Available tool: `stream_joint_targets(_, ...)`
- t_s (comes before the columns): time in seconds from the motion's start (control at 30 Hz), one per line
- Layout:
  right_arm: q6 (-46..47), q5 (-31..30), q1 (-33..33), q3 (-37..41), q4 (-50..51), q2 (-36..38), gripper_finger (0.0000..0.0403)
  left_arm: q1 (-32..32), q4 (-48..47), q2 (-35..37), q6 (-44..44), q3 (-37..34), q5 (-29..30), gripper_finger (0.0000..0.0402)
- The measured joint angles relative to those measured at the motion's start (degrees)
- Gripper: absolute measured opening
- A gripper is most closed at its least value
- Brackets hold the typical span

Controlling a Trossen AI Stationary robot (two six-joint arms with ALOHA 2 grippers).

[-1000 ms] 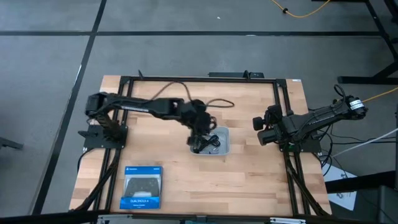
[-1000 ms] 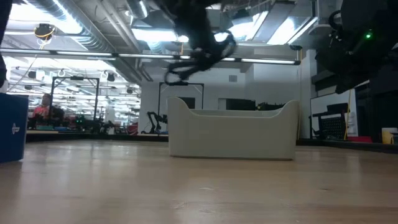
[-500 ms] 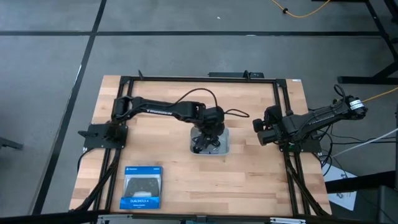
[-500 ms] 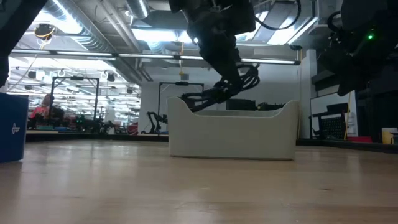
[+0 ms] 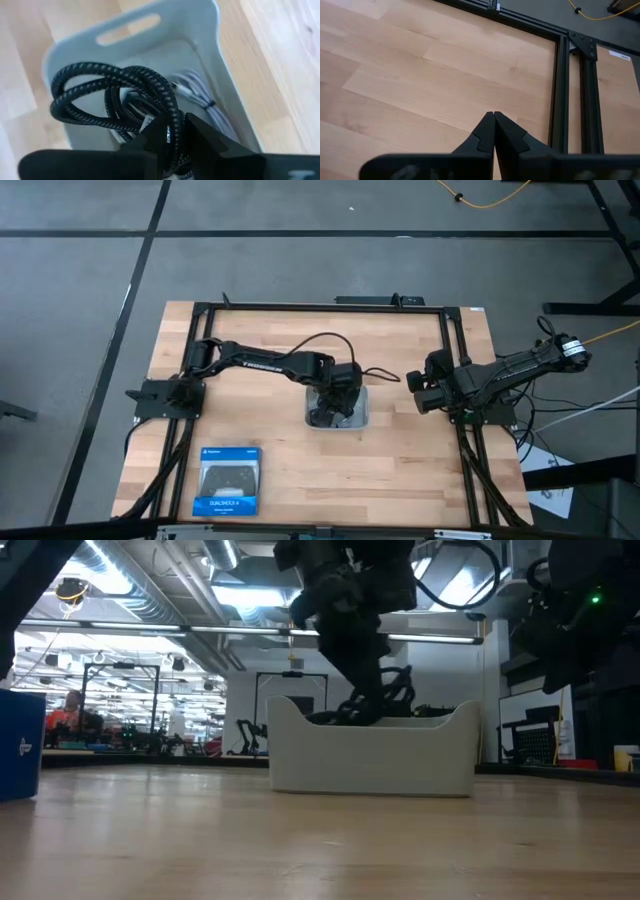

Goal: Pick and place USB-C Cables
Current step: Put the black white charger into the gray bin, then return to Home Position

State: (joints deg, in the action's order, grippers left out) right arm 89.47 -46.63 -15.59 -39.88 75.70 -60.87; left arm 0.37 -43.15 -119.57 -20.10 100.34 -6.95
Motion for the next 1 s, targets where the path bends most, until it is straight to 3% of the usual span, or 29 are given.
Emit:
stream_joint_targets(0.37, 0.0, 0.2, 0.0, 0.0, 0.0, 0.0, 0.0008, -0.2, 0.0, -0.5, 1.2, 0.0, 4.9, 0.0075)
stream_joint_targets(0.77, 0.0, 0.3, 0.0, 0.0, 0.0, 0.0, 0.0008, -1.0, -2.8, 0.2, 2.9, 0.0, 8.4, 0.0147)
stream_joint_targets(1.0, 0.0, 0.3, 0.0, 0.0, -0.2, 0.0, 0.0008, -2.3, -8.9, 4.3, 3.0, 4.1, 19.8, 0.0151)
